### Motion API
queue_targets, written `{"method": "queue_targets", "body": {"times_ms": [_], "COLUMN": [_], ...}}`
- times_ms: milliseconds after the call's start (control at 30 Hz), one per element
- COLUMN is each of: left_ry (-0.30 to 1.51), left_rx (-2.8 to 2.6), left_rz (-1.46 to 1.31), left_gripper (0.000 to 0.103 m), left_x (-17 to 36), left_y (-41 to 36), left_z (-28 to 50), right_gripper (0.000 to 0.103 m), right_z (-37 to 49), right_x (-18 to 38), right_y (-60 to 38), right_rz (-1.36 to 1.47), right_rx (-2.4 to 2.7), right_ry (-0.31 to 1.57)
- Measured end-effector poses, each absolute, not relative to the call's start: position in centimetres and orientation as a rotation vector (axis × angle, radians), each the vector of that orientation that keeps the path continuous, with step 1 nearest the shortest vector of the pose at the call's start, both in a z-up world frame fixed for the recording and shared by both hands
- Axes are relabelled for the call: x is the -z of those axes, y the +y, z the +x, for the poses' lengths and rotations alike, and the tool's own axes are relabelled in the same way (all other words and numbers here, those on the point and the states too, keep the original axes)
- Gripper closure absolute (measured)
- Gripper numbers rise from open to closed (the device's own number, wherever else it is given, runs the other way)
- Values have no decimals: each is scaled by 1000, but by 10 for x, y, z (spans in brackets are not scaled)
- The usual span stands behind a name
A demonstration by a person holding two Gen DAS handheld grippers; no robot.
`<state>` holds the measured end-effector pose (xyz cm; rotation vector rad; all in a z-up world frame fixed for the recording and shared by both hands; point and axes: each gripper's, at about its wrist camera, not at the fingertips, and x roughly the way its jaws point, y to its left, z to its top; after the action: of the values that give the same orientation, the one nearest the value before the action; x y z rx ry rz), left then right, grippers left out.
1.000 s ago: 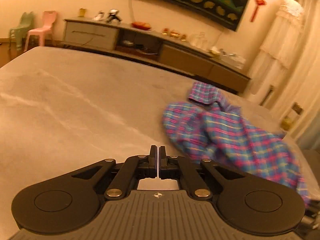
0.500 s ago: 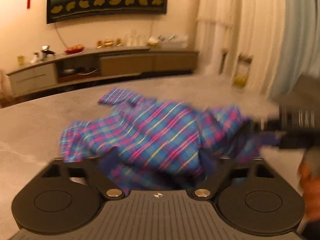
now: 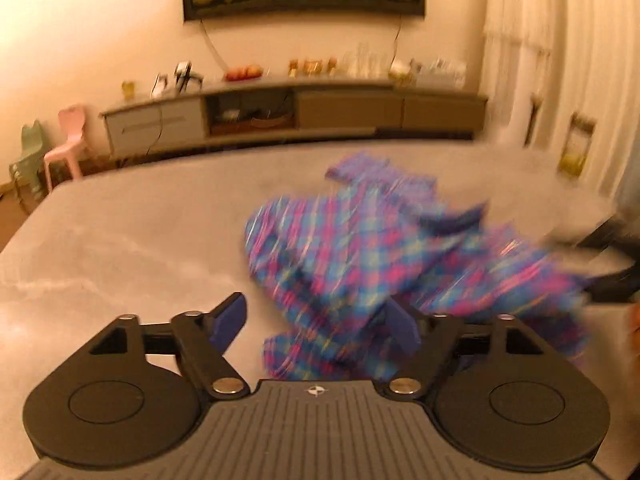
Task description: Fold clothes
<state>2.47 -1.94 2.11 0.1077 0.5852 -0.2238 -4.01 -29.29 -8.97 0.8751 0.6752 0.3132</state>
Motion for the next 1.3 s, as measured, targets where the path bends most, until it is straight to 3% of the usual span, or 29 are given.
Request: {"method": "queue_targets", "body": {"times_ms": [33,67,200,333,367,400,433,467,500,567,600,733,833,867,967,1100,1200,1300], "left_ry": [553,521,427,407,409,412,415,417,420,420,412,464,539,553,523,447,464,495], "left_rx": [253,282,412,403,390,377,364,351,338,317,310,299,251,228,194,220,220,236], "left_rz": [122,136,292,364,366,368,371,373,375,346,309,162,81,57,35,88,54,-57], "left_gripper": [18,15,6,5,7,27,45,77,88,89,89,89,75,62,3,3,13,11], "left_x": [-29,-38,-41,-21,-16,-11,-6,-1,4,7,5,2,10,12,9,2,4,7], "left_y": [-24,-30,-66,-89,-92,-95,-98,-101,-104,-98,-82,-19,19,30,45,35,40,62], "left_z": [16,6,-30,-28,-25,-22,-19,-16,-13,-11,-17,-37,-47,-52,-66,-65,-50,-44], "right_gripper": [90,101,101,101,101,101,99,94,85,54,33,32,32,32,32,27,20,20], "right_z": [-36,-34,-37,-40,-40,-41,-42,-42,-43,-44,-44,-11,15,17,39,62,69,81], "right_x": [87,83,60,37,31,26,20,14,9,1,3,23,49,55,73,72,62,66], "right_y": [-281,-275,-271,-268,-267,-266,-265,-265,-264,-271,-286,-312,-285,-271,-235,-201,-198,-194], "right_rz": [820,789,783,774,772,769,767,764,761,772,801,757,540,457,239,83,24,40], "right_rx": [-316,-329,-447,-564,-593,-622,-651,-680,-709,-729,-689,-529,-440,-415,-387,-402,-406,-510], "right_ry": [675,664,606,546,531,516,500,485,469,432,406,472,606,629,680,669,615,639]}}
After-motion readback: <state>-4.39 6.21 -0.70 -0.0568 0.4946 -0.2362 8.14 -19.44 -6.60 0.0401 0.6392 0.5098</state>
